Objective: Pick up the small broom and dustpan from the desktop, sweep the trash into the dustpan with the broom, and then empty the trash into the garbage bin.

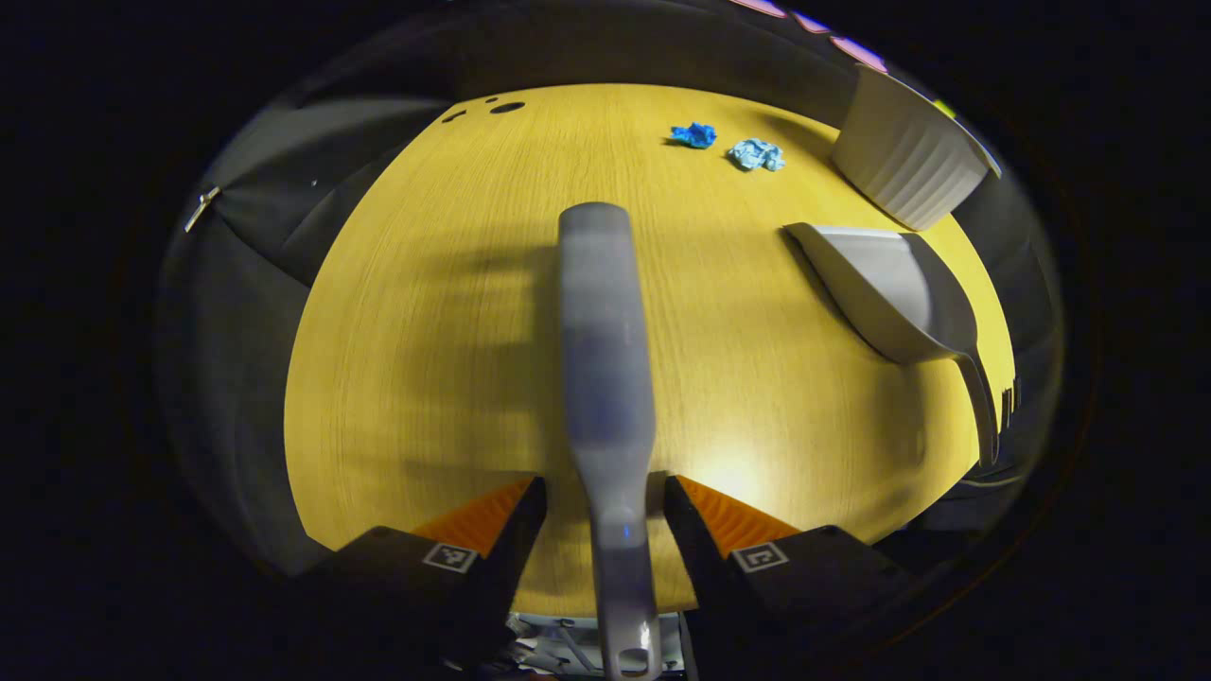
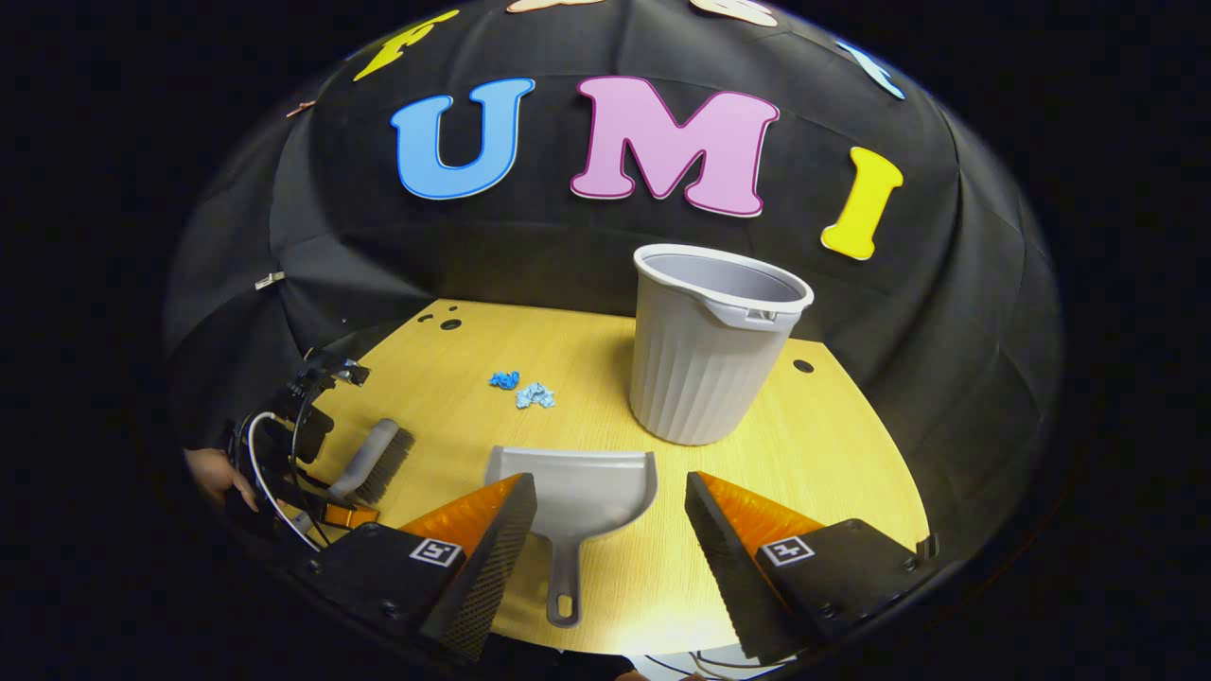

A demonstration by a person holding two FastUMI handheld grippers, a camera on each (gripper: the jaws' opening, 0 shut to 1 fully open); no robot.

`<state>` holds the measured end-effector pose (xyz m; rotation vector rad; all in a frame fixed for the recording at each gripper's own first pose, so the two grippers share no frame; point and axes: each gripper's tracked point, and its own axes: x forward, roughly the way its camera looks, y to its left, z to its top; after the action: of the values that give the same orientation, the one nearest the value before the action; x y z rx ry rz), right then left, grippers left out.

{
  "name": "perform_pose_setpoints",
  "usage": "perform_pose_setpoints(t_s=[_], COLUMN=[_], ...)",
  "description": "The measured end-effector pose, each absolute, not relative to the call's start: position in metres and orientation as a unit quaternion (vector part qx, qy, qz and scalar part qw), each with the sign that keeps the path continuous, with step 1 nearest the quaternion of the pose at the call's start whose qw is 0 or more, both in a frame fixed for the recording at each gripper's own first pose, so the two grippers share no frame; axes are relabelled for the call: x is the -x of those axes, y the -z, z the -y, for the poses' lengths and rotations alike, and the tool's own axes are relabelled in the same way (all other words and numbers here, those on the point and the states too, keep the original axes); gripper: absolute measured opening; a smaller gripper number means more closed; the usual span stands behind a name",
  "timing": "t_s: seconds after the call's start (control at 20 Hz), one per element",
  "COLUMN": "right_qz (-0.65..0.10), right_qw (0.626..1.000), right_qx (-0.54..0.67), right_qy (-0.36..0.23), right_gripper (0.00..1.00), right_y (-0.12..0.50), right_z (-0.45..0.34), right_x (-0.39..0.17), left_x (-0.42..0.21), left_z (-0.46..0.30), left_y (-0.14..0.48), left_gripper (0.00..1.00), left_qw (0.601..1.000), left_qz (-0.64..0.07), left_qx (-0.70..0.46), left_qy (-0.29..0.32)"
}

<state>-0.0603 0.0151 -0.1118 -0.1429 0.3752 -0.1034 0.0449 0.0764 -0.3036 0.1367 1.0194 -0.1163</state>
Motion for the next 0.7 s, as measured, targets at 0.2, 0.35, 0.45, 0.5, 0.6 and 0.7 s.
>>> perform_pose_setpoints(t_s=[0.2,0.35,0.45,0.5,0.6,0.7], right_qz=[-0.197,-0.235,-0.268,-0.3,-0.35,-0.383], right_qw=[0.978,0.97,0.962,0.953,0.936,0.922], right_qx=[0.036,0.022,-0.002,-0.02,-0.042,-0.052], right_qy=[0.062,0.055,0.04,0.026,0.018,0.016], right_gripper=[0.98,0.98,0.98,0.98,0.99,0.99], right_y=[0.122,0.146,0.163,0.177,0.205,0.219], right_z=[-0.02,-0.025,-0.031,-0.036,-0.038,-0.035], right_x=[0.056,0.056,0.053,0.053,0.052,0.053], left_x=[-0.05,-0.051,-0.053,-0.055,-0.053,-0.055], left_z=[-0.079,-0.081,-0.078,-0.076,-0.07,-0.069], left_y=[0.304,0.302,0.303,0.302,0.302,0.295], left_gripper=[0.57,0.35,0.3,0.28,0.26,0.23], left_qw=[0.866,0.865,0.866,0.87,0.87,0.874], left_qz=[-0.493,-0.495,-0.494,-0.487,-0.488,-0.481], left_qx=[-0.062,-0.064,-0.061,-0.058,-0.04,-0.024], left_qy=[0.05,0.045,0.044,0.053,0.066,0.064])
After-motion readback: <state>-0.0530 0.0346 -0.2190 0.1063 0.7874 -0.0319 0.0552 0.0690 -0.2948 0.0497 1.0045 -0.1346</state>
